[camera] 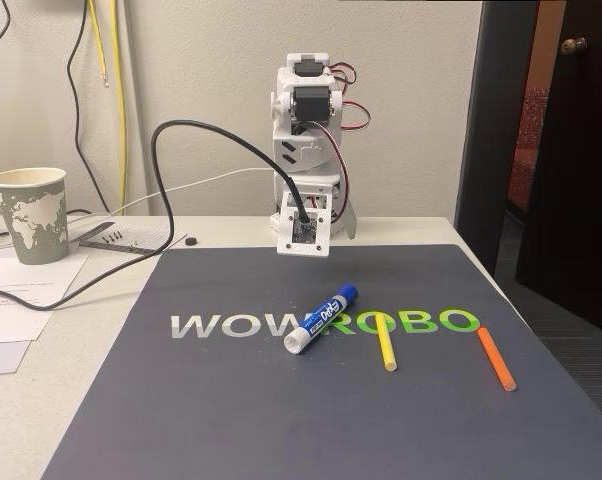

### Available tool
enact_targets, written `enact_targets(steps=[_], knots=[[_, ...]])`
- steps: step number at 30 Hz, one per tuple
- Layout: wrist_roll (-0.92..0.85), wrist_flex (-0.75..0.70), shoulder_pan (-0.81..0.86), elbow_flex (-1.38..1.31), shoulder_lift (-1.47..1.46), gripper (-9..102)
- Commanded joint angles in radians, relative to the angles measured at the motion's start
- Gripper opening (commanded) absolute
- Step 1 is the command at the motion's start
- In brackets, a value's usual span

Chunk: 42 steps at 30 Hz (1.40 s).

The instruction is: Pick up the blue marker.

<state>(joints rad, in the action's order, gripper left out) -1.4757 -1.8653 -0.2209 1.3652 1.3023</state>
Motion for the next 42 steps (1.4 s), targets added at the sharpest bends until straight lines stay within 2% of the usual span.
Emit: enact_targets(steps=[1,9,42], knots=[[0.002,-0.041,-0.011,-0.011,0.048,32],[-0.003,-0.181,-0.002,-0.272,-0.038,32],[-0.038,-0.181,0.043,-0.638,-0.319,32]])
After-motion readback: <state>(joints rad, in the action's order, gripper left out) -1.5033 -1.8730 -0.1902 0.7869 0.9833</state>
